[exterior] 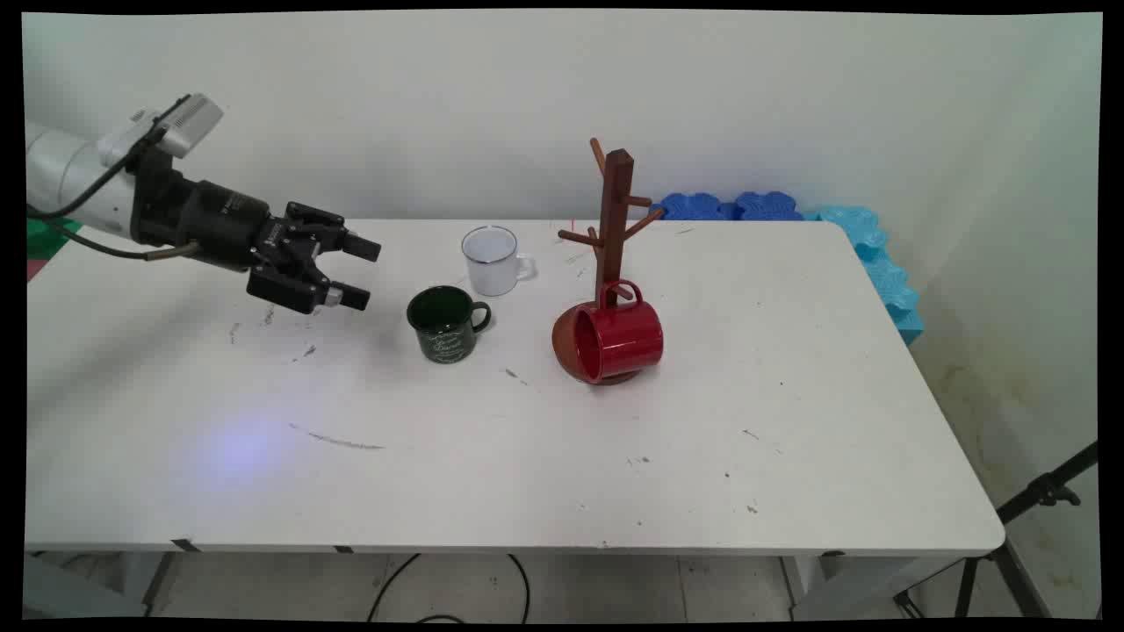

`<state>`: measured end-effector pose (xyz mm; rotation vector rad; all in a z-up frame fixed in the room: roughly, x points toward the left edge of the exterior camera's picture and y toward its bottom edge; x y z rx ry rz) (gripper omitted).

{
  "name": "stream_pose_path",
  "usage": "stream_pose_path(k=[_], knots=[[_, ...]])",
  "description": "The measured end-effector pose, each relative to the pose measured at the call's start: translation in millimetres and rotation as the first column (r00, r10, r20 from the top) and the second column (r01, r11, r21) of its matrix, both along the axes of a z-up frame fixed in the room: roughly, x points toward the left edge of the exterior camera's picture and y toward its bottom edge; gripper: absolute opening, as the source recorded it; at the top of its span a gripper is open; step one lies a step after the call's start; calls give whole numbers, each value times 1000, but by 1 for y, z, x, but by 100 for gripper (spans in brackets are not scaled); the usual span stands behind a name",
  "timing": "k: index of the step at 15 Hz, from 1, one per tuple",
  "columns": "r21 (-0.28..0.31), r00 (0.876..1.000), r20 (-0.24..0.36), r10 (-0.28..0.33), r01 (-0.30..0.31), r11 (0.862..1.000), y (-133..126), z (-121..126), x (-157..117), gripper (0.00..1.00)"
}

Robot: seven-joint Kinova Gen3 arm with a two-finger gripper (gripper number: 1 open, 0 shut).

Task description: Pick up the red mug from the rack

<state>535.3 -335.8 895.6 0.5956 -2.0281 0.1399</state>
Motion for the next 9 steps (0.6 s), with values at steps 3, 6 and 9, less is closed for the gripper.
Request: stream_pose_path(k=[3,6,9], knots=[[-5,1000,-4,29,-29,1000,1,-1,-11,100],[11,998,-9,60,-60,998,2,-1,-38,100],[41,997,12,75,-76,996,4,-5,-75,100]])
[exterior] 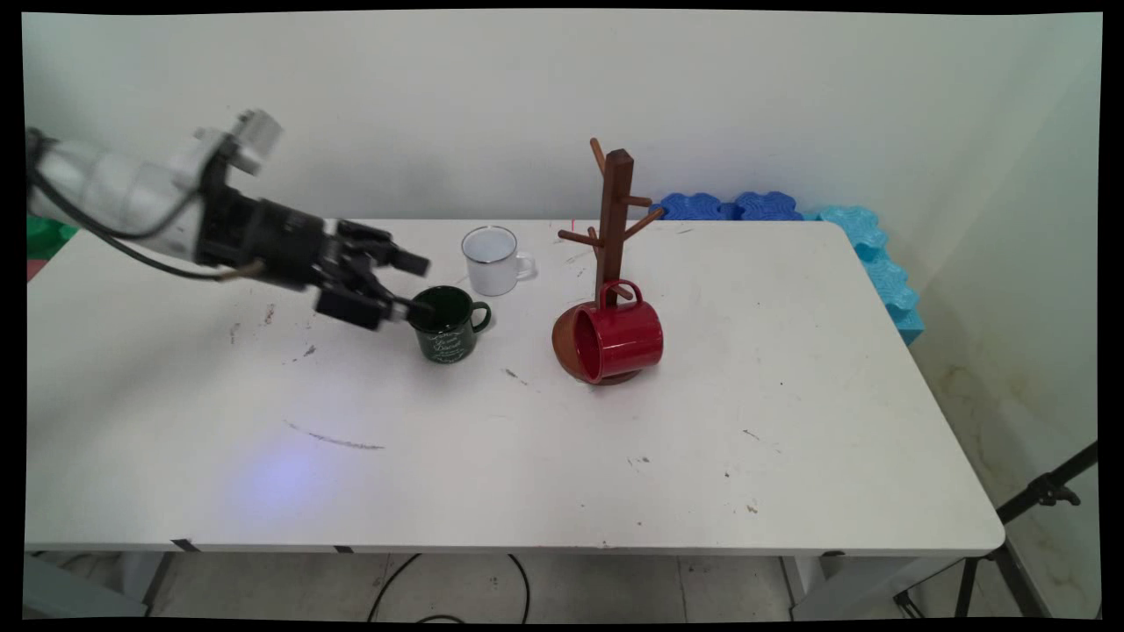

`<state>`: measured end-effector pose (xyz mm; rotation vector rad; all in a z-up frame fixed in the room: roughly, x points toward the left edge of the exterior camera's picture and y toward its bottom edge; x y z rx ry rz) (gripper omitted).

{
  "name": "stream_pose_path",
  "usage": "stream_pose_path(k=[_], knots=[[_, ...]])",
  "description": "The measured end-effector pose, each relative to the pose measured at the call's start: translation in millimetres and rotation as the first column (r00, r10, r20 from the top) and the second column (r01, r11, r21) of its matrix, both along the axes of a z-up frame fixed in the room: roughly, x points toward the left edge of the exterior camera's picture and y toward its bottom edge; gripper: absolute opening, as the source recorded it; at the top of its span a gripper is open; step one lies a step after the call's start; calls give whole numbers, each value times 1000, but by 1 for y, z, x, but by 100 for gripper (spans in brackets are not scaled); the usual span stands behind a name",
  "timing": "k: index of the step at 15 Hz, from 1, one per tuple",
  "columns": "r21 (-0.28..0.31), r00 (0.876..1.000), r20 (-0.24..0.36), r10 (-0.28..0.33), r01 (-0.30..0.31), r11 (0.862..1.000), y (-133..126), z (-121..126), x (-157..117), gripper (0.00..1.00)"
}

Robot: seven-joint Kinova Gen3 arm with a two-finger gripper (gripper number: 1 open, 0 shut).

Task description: Pick up the red mug from the rack

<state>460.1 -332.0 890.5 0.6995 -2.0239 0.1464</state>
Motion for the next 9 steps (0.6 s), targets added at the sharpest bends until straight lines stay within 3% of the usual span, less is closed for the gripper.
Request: stream_pose_path(k=[9], knots=[[55,994,76,82,-87,995,-6,-41,-101,100]])
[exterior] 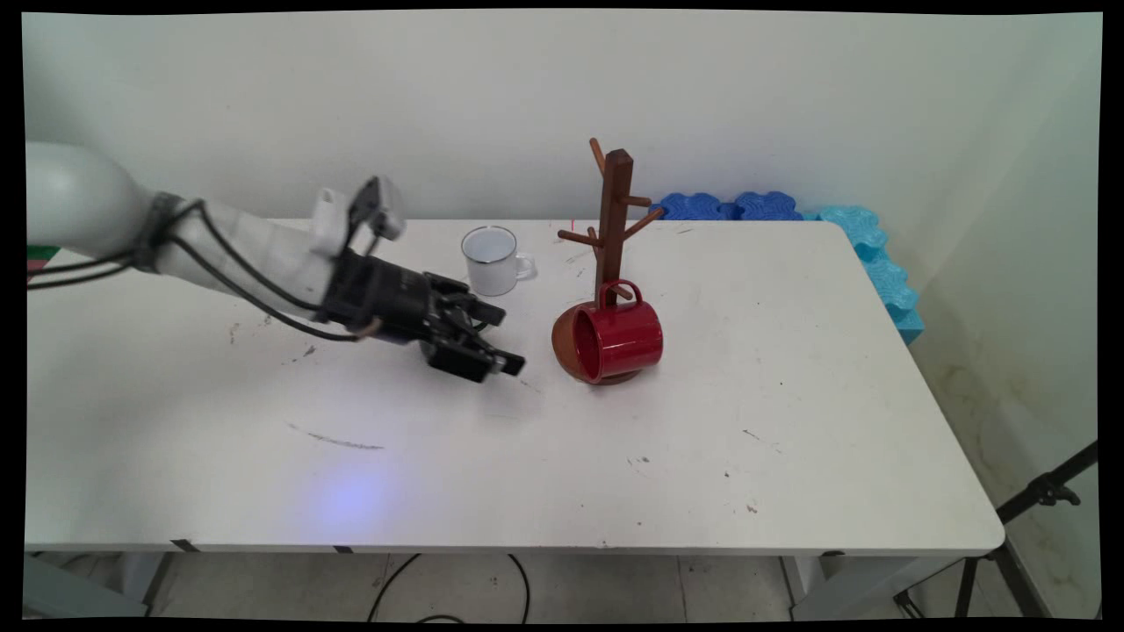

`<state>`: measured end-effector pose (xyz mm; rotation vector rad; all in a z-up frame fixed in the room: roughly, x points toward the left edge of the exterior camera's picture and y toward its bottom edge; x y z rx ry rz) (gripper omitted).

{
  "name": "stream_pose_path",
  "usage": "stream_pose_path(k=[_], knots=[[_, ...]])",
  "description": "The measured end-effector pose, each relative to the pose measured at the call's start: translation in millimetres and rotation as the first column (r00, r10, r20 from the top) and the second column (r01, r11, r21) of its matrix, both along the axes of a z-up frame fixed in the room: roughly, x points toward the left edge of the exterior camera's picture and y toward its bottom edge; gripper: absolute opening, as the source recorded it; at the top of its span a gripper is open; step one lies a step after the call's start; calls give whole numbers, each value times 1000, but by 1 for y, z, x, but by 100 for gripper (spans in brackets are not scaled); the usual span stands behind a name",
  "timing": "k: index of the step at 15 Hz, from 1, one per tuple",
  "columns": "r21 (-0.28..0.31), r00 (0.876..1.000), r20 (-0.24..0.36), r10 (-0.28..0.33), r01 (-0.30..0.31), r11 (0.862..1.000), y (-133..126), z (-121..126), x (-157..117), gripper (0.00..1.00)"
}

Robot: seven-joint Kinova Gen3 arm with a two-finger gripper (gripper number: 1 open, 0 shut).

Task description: Pick up the red mug from the rack

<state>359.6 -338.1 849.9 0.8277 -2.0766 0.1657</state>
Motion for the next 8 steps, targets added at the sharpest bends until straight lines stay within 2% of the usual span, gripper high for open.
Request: stream_pose_path(k=[8], knots=[[-12,998,-6,62,-62,998,-7,-29,-44,100]])
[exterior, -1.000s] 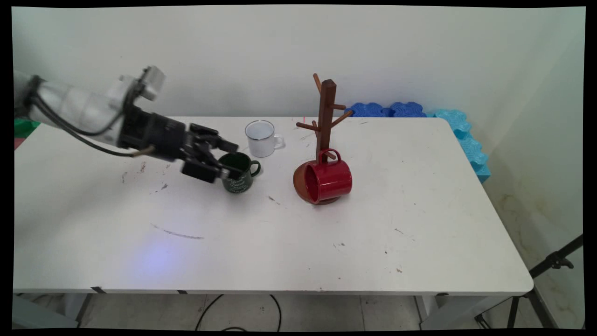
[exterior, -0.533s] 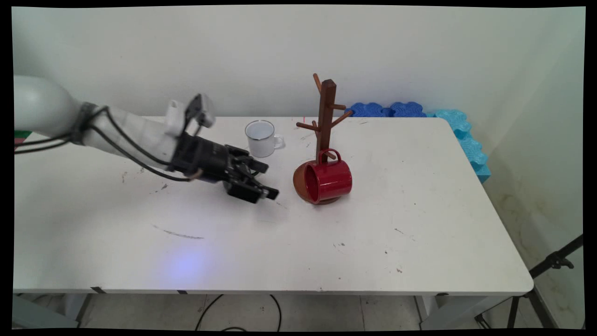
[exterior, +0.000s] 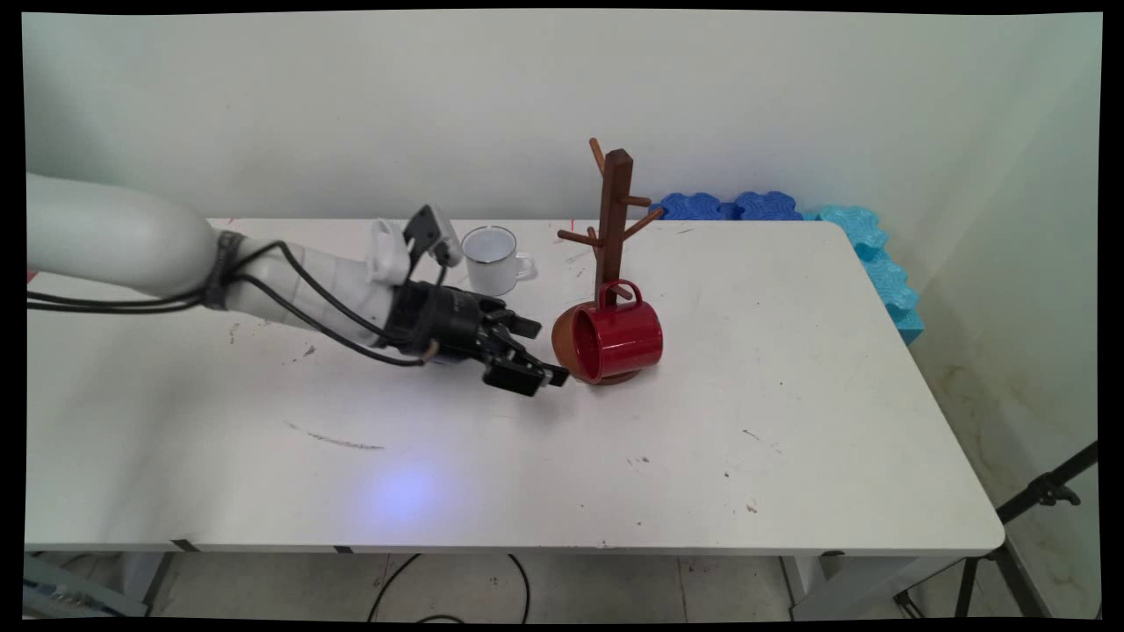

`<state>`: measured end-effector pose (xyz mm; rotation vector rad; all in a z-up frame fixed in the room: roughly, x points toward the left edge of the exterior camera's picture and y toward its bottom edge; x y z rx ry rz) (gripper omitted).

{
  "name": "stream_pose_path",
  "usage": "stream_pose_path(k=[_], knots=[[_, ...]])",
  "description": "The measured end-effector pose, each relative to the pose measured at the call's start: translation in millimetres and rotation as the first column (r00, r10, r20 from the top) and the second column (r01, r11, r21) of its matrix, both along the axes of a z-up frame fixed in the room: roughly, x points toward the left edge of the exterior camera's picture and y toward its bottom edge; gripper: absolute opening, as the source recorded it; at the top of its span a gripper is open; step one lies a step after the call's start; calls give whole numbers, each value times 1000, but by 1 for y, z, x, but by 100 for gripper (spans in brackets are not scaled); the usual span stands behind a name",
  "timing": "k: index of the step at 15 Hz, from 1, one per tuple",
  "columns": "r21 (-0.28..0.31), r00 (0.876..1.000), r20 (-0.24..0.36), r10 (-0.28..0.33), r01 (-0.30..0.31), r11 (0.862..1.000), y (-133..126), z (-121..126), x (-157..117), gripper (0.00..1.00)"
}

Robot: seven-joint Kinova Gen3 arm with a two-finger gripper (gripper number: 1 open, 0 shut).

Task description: Pick up the red mug from the rack

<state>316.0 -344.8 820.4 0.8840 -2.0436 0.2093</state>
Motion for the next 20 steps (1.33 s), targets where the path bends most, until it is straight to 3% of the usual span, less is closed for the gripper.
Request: stream_pose_path(k=[12,20], knots=[[-37,993,-103,66,-70,997,-11,-36,-37,100],[-54,989,-138,53,-61,997,-17,-53,-49,100]])
